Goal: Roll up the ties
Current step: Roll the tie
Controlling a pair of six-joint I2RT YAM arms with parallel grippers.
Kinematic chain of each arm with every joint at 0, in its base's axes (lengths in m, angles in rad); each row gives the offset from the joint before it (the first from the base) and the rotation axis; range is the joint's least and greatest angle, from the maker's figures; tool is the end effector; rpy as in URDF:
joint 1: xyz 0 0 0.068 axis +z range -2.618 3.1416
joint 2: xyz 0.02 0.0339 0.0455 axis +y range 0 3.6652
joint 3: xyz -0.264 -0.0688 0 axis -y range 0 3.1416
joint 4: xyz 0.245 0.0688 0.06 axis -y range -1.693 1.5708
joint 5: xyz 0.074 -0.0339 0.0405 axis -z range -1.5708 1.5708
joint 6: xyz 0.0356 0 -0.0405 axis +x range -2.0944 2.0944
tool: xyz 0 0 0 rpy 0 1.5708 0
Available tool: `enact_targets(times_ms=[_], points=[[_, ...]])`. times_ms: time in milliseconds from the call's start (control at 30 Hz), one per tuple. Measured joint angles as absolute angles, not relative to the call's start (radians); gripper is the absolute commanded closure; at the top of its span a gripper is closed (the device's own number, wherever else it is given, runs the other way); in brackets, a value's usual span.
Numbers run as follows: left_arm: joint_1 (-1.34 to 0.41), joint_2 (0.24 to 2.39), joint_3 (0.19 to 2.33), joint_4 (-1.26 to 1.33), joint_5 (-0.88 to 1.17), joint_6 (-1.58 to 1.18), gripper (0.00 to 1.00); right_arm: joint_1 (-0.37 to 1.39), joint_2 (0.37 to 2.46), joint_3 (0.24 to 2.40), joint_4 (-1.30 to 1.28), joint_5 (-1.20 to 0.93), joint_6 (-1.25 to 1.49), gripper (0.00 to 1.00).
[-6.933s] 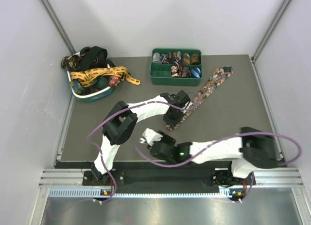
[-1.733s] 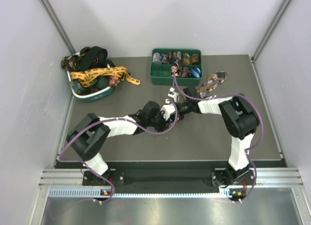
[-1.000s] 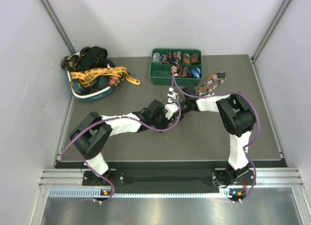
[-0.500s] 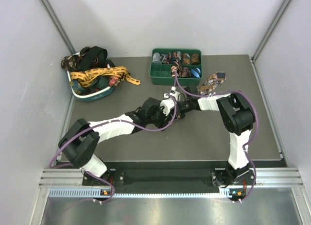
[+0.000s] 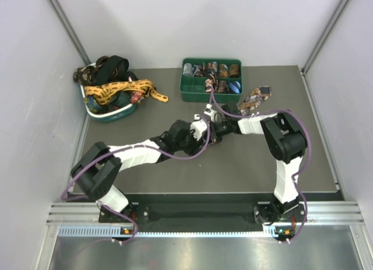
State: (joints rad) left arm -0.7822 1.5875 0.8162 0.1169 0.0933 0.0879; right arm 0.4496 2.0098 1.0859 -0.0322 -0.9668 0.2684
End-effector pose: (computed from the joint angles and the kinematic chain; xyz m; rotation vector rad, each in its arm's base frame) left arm 0.2309 -0.2341 0.1831 1.0019 2.0320 -0.4795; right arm 0.3314 0.1924 0.1162 -0.6415 2.4538 1.5086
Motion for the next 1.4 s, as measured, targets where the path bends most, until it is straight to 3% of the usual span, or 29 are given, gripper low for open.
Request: enact_targets(times_ms=[333,567,967,1400], points=[[-0.767,1.171,0.583,0.245,-0.045,-0.076,0.3,0.604,1.914,1.062,-0.039,-0.754,0.275,0.89],[-0.752,1.093,0.448,0.284,-0.076,-0.118,0.29,0.654,1.91,1.088,-0.082,-0.678,0.273,0.88],[-0.541,1.298,0.534,0.263,0.074,-0.274,0.32,0.695,1.819,1.079,-0.115,-0.512,0.26,0.88],[-0.531,1.653,0.823,0.154,0.338,-0.32,0.41,0.746,1.784,1.003,-0.071,-0.397,0.289,0.88]])
